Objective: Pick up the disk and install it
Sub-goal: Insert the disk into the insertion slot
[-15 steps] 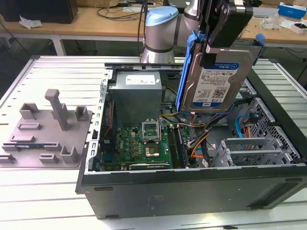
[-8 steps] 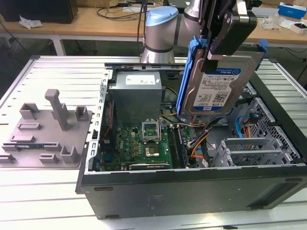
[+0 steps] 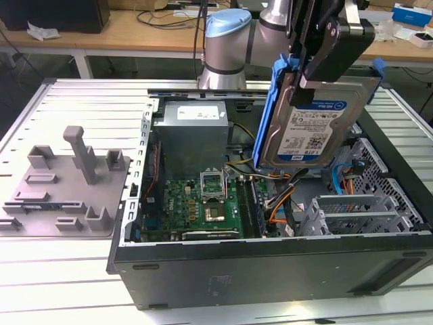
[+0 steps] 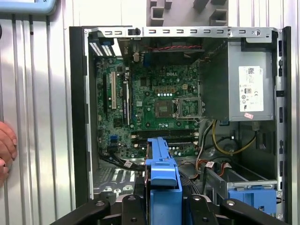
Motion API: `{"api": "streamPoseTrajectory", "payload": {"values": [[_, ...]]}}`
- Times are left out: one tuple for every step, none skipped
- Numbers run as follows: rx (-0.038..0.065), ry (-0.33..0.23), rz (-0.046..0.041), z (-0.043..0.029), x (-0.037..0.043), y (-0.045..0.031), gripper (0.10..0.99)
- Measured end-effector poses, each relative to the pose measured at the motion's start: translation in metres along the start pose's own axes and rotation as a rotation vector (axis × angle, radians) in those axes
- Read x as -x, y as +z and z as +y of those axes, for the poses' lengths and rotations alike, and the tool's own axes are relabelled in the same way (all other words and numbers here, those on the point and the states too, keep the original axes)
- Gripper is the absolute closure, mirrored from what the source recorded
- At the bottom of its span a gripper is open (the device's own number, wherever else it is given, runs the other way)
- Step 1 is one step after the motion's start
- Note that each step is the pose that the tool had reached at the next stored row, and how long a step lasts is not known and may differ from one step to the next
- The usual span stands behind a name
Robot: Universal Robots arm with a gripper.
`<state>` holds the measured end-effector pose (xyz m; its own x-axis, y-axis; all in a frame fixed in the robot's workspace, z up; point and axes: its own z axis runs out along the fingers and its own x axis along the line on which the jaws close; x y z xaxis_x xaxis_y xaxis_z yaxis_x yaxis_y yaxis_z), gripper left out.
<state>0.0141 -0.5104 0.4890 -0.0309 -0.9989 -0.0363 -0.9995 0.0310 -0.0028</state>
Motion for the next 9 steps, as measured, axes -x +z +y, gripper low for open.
{"api": "streamPoseTrajectory", "payload": {"values": [[0.0, 0.0, 0.0002, 0.0, 0.0, 0.0, 0.722], [0.0, 0.0, 0.0, 0.0, -0.0001, 0.0, 0.722], [0.0, 0.0, 0.0, -0.0003, -0.0003, 0.0001, 0.722], [0.0, 0.0, 0.0, -0.0008, -0.0006, 0.0001, 0.722], [0.0, 0.0, 0.0001, -0.0015, -0.001, 0.0, 0.722], [0.0, 0.0, 0.0001, -0.002, -0.0022, 0.0, 0.722], [0.0, 0.0, 0.0, -0.0022, -0.0036, 0.0, 0.722], [0.0, 0.0, 0.0001, -0.0025, -0.006, 0.0, 0.722], [0.0, 0.0, 0.0001, -0.0028, -0.0081, 0.0, 0.722]]}}
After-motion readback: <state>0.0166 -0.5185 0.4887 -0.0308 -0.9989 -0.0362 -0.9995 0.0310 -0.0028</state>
